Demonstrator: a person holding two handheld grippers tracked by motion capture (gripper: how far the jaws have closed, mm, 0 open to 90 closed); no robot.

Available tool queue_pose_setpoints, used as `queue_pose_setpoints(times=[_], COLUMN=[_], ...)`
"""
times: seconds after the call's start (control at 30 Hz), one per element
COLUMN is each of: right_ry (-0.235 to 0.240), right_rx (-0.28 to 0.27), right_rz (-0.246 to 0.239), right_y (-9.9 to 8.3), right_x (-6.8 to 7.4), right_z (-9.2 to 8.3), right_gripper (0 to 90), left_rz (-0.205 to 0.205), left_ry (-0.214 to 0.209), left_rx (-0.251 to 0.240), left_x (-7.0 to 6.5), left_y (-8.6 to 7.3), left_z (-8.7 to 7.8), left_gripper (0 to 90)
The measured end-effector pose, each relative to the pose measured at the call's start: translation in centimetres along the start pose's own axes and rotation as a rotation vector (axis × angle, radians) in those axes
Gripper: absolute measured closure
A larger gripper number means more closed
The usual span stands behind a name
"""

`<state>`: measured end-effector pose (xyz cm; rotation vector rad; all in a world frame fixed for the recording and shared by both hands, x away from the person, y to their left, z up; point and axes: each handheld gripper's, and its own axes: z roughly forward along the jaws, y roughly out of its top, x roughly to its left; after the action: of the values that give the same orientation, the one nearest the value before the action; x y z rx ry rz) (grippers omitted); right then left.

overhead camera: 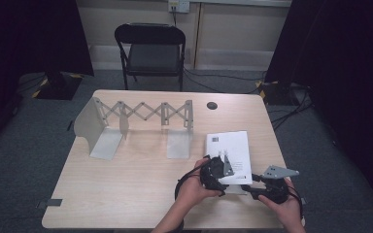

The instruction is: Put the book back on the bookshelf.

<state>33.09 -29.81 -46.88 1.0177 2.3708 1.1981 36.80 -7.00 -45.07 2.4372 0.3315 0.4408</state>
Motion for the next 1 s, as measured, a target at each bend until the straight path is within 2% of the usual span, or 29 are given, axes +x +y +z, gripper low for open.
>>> queue_pose_setpoints(times=[0.17,0.27,0.37,0.47,0.5,0.67,0.73,0.77,0.83,0.93,1.0], right_ry=[-0.005,-0.013,-0.008,-0.006,-0.006,-0.005,-0.004,-0.004,-0.005,-0.005,-0.005], right_rx=[-0.019,-0.023,-0.027,-0.026,-0.028,-0.033,-0.032,-0.033,-0.031,-0.030,-0.033], right_rz=[-0.008,-0.013,-0.001,-0.001,0.002,0.001,0.001,0.001,0.002,0.001,0.003], right_y=[0.2,0.3,0.3,0.4,0.4,0.5,0.4,0.4,0.4,0.4,0.4], right_x=[0.2,0.3,0.3,0.3,0.3,0.4,0.4,0.4,0.4,0.4,0.4], right_z=[-0.1,-0.2,-0.2,-0.2,-0.2,-0.2,-0.2,-0.2,-0.2,-0.2,-0.2], right_gripper=[51.5,51.9,51.9,52.2,52.4,53.2,53.3,53.3,53.3,53.3,53.3], left_rz=[-0.001,-0.017,0.012,0.019,0.008,0.031,0.019,0.029,0.027,0.013,0.025], left_ry=[-0.003,-0.008,-0.001,0.001,0.001,0.010,0.006,0.013,0.018,0.016,0.017], left_rx=[0.000,-0.012,-0.018,-0.023,-0.024,-0.031,-0.035,-0.035,-0.034,-0.040,-0.034], left_x=[0.0,0.0,-0.1,-0.3,-0.3,-0.2,-0.3,-0.3,-0.2,0.1,0.2], left_y=[0.0,0.1,0.3,0.5,0.5,0.7,0.7,0.7,0.8,0.8,0.9], left_z=[-0.1,0.0,0.2,0.5,0.6,1.1,1.3,1.4,1.4,1.2,1.2], left_gripper=[18.8,16.6,15.0,11.4,9.8,5.9,2.0,1.5,1.4,8.2,8.8])
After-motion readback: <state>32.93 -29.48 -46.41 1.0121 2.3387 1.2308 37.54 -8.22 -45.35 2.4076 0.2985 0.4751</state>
